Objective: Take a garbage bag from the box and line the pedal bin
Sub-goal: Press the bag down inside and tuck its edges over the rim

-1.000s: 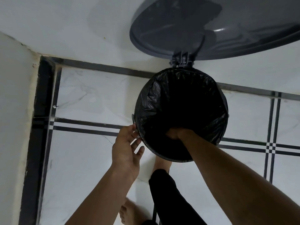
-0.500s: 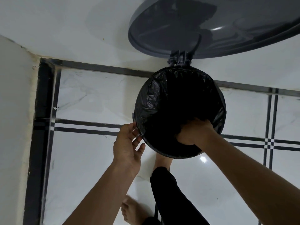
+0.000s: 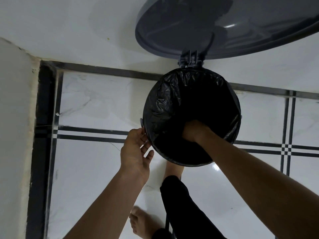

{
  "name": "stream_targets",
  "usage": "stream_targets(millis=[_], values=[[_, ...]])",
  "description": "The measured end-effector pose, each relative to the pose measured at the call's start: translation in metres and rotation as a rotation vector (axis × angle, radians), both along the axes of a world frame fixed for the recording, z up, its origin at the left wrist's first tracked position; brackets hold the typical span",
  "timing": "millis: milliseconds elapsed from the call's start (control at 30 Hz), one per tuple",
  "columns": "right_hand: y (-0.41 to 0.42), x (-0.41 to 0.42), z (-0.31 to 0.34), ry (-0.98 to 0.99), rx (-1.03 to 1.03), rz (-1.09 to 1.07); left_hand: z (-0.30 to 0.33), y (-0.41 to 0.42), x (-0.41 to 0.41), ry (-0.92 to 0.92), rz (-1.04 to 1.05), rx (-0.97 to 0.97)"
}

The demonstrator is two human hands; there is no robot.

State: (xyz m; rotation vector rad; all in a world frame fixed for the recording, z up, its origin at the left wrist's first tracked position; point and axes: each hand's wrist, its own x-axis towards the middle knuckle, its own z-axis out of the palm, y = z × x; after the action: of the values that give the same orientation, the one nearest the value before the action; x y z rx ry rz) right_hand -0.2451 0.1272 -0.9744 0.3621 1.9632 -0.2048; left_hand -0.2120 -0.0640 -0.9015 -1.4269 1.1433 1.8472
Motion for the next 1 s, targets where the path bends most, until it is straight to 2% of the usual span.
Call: stream_targets(millis=[100, 167, 233, 400, 467, 567, 633, 767, 900, 1000], values=[[-0.019, -0.011, 0.022, 0.142, -0.067, -0.197, 0.0, -0.001, -0.001, -0.002, 0.001, 0.011], [-0.031, -0.015, 0.041, 0.106, -0.139, -0.283, -0.001, -0.001, -0.002, 0.004, 0.003, 0.021], [-0.035, -0.014, 0.058, 0.128, -0.165, -0.275, -0.002, -0.002, -0.004, 0.014, -0.004, 0.042], [-0.056, -0.005, 0.081, 0.531, -0.252, -0.286, -0.002, -0.004, -0.003, 0.014, -0.014, 0.061], [-0.06, -0.01, 0.053, 0.453, -0.303, -0.296, 0.0, -0.004, -0.004, 0.008, -0.008, 0.058], [-0.053, -0.017, -0.005, 0.185, -0.211, -0.161, 0.001, -0.004, -0.003, 0.007, -0.006, 0.059], [-0.045, -0.02, -0.03, 0.156, -0.145, -0.033, 0.0, -0.004, -0.003, 0.009, -0.008, 0.057], [-0.032, -0.025, -0.048, 0.058, -0.155, -0.031, -0.002, -0.004, -0.003, 0.015, -0.013, 0.047], [-0.027, -0.035, -0.036, 0.107, -0.159, -0.171, -0.001, -0.006, -0.004, 0.008, -0.022, 0.035], [-0.023, -0.041, -0.002, 0.235, -0.098, -0.139, 0.001, -0.006, -0.006, 0.002, -0.018, 0.039]])
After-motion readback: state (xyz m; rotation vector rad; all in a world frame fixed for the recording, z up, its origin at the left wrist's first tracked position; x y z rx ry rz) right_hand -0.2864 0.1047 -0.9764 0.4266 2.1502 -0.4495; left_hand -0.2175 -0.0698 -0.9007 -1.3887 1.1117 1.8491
